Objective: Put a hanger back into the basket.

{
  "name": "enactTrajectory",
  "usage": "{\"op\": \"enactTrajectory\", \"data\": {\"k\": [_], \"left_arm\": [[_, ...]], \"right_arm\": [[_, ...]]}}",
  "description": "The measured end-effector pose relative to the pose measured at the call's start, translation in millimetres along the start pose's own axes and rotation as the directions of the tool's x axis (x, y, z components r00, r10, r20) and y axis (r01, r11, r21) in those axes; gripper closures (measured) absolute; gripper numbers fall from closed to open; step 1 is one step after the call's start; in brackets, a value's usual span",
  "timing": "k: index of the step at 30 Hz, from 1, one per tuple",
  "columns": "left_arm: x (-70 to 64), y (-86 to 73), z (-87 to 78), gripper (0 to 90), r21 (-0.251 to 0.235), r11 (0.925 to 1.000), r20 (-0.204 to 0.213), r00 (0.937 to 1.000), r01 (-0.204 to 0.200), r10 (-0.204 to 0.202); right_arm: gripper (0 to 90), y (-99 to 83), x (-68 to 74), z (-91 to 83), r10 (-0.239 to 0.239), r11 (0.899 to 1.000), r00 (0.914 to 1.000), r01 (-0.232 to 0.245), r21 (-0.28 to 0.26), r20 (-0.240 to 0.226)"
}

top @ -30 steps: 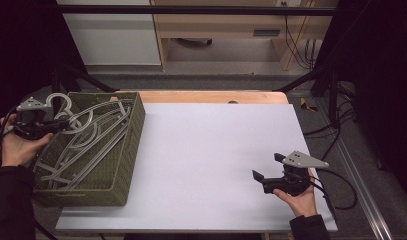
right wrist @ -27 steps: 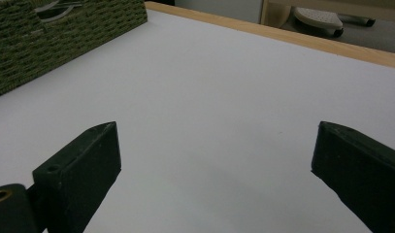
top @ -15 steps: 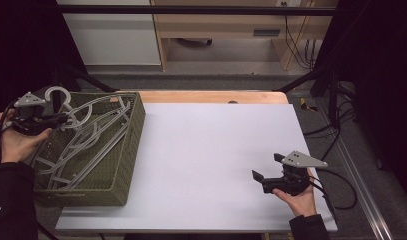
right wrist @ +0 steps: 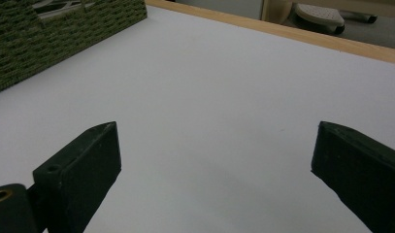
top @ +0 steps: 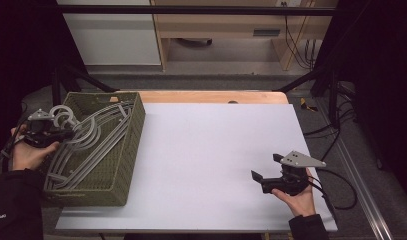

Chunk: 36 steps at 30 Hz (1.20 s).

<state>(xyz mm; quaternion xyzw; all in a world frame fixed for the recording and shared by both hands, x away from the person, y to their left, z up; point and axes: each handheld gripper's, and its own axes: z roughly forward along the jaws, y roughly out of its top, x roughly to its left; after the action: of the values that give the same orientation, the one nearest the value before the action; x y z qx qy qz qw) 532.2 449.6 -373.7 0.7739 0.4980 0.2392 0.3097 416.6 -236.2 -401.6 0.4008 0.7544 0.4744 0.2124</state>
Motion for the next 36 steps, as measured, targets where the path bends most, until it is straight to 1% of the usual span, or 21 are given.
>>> {"op": "enactTrajectory", "data": {"k": [4, 6, 7, 9, 10, 12, 14, 17, 18, 19, 20, 21, 22, 23, 24, 25, 28, 31, 33, 35, 36], "left_arm": [[0.5, -3.3, 4.3, 82.4, 0.023, 0.9982, -0.003, 0.9984, 0.056, -0.056], [-0.5, -5.3, 5.3, 81.9, 0.019, 0.9981, -0.014, 0.9982, 0.058, -0.058], [-1.0, -5.9, 5.1, 81.2, 0.014, 0.9979, -0.011, 0.998, 0.063, -0.063], [-2.4, -6.1, 3.0, 75.7, 0.018, 0.9978, -0.003, 0.998, 0.064, -0.064], [-3.7, -5.7, 1.1, 72.9, 0.028, 0.9975, -0.01, 0.9978, 0.066, -0.065], [-6.4, -5.4, -4.5, 67.4, 0.007, 0.9973, -0.015, 0.9972, 0.074, -0.074], [-10.0, -4.9, -13.2, 60.2, -0.043, 0.9955, 0.001, 0.9964, 0.085, -0.085], [-20.2, -3.9, -26.6, 49.8, -0.125, 0.9864, 0.031, 0.9941, 0.107, -0.104], [-24.6, -3.4, -31.1, 43.8, -0.145, 0.9832, 0.043, 0.9934, 0.111, -0.106], [-28.4, -2.8, -36.0, 40.5, -0.166, 0.9801, 0.056, 0.9933, 0.109, -0.101], [-33.4, -2.4, -40.1, 40.5, -0.192, 0.9748, 0.069, 0.9924, 0.114, -0.102], [-38.9, -2.2, -43.7, 35.4, -0.225, 0.9665, 0.088, 0.9906, 0.122, -0.105], [-44.3, -2.2, -47.3, 35.4, -0.245, 0.9616, 0.104, 0.9896, 0.123, -0.1], [-50.0, -2.3, -50.5, 32.2, -0.261, 0.9586, 0.12, 0.9891, 0.114, -0.085], [-56.3, -2.7, -53.1, 32.2, -0.279, 0.9537, 0.136, 0.9878, 0.112, -0.076], [-62.8, -3.0, -55.7, 30.3, -0.288, 0.9522, 0.143, 0.9877, 0.102, -0.063], [-83.8, -5.1, -62.1, 24.8, -0.324, 0.9427, 0.161, 0.9866, 0.078, -0.026], [-102.5, -9.4, -66.1, 19.8, -0.362, 0.9289, 0.193, 0.9811, 0.077, -0.006], [-113.7, -13.0, -66.3, 18.4, -0.365, 0.9279, 0.208, 0.9782, 0.075, 0.003], [-124.0, -17.7, -64.7, 15.7, -0.365, 0.9286, 0.218, 0.9759, 0.07, 0.012], [-128.4, -20.2, -63.7, 15.7, -0.364, 0.9289, 0.227, 0.9737, 0.069, 0.017]], "right_arm": [[4.3, 0.3, -0.3, -0.8, -0.004, 1.0, 1.0, 0.004, -0.004, 0.0], [4.3, 0.7, 0.0, -2.3, 0.002, 1.0, 1.0, -0.002, -0.008, -0.003], [4.2, 0.8, -0.4, -2.6, -0.001, 1.0, 1.0, 0.001, -0.011, -0.001], [4.2, 1.1, -0.7, -3.1, 0.001, 1.0, 1.0, -0.001, -0.013, 0.0], [4.2, 1.1, -0.9, -2.9, 0.0, 1.0, 1.0, 0.0, -0.014, 0.0], [4.1, 0.9, -0.5, -2.4, -0.001, 1.0, 1.0, 0.001, -0.011, -0.002], [4.1, 1.0, -0.1, -2.3, -0.001, 1.0, 1.0, 0.001, -0.011, -0.003], [4.0, 1.4, -0.3, -2.9, 0.0, 1.0, 1.0, 0.0, -0.017, -0.001], [4.0, 1.5, -0.3, -3.5, 0.003, 1.0, 1.0, -0.003, -0.021, 0.0], [4.0, 1.5, -0.3, -3.5, 0.003, 1.0, 1.0, -0.003, -0.021, 0.0], [3.9, 1.6, -0.3, -3.6, 0.003, 1.0, 1.0, -0.003, -0.025, -0.001], [3.6, 1.8, -0.4, -3.9, 0.003, 1.0, 1.0, -0.003, -0.028, 0.001], [3.6, 1.8, -0.4, -3.9, 0.003, 1.0, 1.0, -0.003, -0.028, 0.001], [3.4, 1.9, -0.2, -4.5, 0.004, 1.0, 1.0, -0.004, -0.031, 0.002], [3.4, 1.9, -0.2, -4.5, 0.004, 1.0, 1.0, -0.004, -0.031, 0.002], [3.4, 2.0, -0.3, -4.9, 0.003, 0.999, 1.0, -0.003, -0.033, 0.002], [3.1, 2.2, -0.5, -5.6, 0.006, 0.999, 1.0, -0.005, -0.039, 0.003], [2.5, 2.3, -0.5, -5.9, 0.005, 0.999, 1.0, -0.005, -0.047, 0.005], [2.4, 2.3, -0.4, -6.0, 0.006, 0.999, 1.0, -0.006, -0.048, 0.005], [2.1, 2.3, -0.5, -7.1, 0.008, 0.999, 1.0, -0.007, -0.054, 0.006], [2.1, 2.3, -0.5, -7.1, 0.008, 0.999, 1.0, -0.007, -0.054, 0.006]]}}
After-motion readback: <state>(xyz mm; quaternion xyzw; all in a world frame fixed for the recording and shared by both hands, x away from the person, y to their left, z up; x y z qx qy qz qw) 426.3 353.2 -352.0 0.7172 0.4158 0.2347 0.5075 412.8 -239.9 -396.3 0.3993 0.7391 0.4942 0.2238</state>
